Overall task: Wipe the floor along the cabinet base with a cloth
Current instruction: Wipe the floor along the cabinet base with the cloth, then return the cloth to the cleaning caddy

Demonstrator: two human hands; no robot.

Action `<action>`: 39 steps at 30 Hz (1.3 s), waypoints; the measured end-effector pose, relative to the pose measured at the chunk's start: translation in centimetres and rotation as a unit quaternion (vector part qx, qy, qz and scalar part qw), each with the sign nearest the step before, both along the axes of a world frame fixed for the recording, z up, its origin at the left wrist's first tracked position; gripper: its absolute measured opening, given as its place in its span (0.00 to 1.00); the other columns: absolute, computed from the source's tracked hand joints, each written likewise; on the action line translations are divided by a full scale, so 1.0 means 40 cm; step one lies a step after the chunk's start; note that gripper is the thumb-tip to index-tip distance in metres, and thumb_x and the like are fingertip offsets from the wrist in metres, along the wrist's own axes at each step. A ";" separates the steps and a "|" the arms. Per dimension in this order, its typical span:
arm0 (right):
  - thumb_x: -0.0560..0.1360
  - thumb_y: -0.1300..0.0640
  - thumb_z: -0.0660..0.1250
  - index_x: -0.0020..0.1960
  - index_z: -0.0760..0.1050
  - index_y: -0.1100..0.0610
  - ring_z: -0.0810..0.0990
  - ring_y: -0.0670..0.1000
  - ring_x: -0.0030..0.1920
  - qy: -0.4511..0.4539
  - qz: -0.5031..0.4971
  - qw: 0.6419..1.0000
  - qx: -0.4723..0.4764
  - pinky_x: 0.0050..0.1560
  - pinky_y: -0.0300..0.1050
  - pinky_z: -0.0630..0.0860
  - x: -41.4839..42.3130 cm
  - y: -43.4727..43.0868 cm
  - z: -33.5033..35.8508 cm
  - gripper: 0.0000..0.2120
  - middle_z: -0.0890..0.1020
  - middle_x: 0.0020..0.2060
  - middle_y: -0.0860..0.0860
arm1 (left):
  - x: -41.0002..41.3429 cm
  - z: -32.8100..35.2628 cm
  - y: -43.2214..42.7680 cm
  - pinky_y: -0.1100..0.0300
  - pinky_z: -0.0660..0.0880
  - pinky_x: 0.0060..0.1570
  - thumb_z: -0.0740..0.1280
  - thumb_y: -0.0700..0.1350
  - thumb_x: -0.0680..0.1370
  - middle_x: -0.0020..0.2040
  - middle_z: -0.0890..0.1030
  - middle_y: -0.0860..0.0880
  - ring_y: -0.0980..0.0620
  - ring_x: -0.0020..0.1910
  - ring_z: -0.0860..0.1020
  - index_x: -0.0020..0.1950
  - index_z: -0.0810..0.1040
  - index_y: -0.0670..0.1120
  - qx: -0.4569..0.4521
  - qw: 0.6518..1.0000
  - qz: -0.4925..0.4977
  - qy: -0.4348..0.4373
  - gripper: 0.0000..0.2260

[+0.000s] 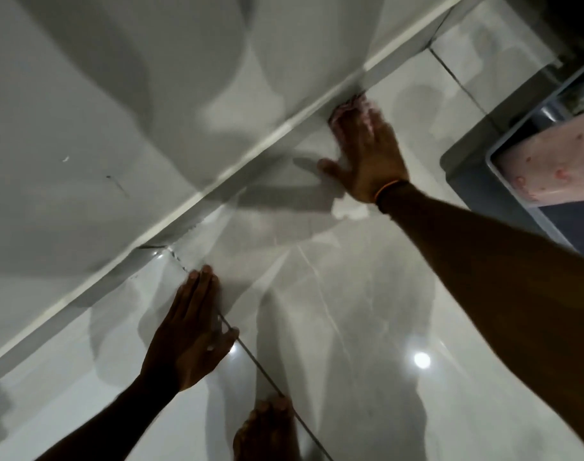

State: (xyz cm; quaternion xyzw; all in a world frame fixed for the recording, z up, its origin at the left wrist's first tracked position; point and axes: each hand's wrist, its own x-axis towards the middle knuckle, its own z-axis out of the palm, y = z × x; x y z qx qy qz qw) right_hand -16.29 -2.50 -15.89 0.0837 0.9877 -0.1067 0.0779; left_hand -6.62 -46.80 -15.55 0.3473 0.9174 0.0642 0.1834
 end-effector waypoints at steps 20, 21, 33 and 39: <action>0.75 0.79 0.51 0.85 0.62 0.62 0.58 0.64 0.87 0.038 -0.117 0.912 -0.391 0.89 0.65 0.53 0.162 -0.158 0.142 0.39 0.61 0.86 0.62 | -0.059 0.151 0.128 0.46 0.70 0.77 0.57 0.65 0.80 0.87 0.54 0.40 0.39 0.84 0.57 0.85 0.54 0.38 -0.059 0.996 -0.065 -0.034 0.42; 0.72 0.81 0.49 0.85 0.62 0.63 0.60 0.63 0.87 0.069 -0.141 0.895 -0.417 0.89 0.65 0.55 0.217 -0.166 0.168 0.42 0.62 0.86 0.61 | -0.062 0.181 0.168 0.44 0.70 0.77 0.57 0.64 0.80 0.87 0.54 0.39 0.39 0.84 0.57 0.85 0.55 0.37 -0.066 0.994 -0.078 -0.031 0.42; 0.72 0.82 0.51 0.85 0.63 0.58 0.64 0.59 0.86 0.143 -0.457 0.846 -0.234 0.85 0.63 0.64 0.892 0.136 0.498 0.45 0.65 0.86 0.55 | 0.138 0.453 0.786 0.50 0.59 0.82 0.58 0.62 0.81 0.86 0.57 0.39 0.39 0.85 0.57 0.85 0.56 0.38 0.053 0.957 -0.279 -0.058 0.39; 0.77 0.78 0.57 0.87 0.57 0.61 0.58 0.62 0.88 0.134 -0.460 0.868 -0.134 0.88 0.64 0.56 0.933 0.405 0.401 0.39 0.59 0.87 0.61 | 0.242 0.367 1.082 0.45 0.48 0.85 0.58 0.60 0.82 0.87 0.47 0.40 0.40 0.87 0.47 0.86 0.46 0.40 0.064 0.926 -0.370 -0.044 0.41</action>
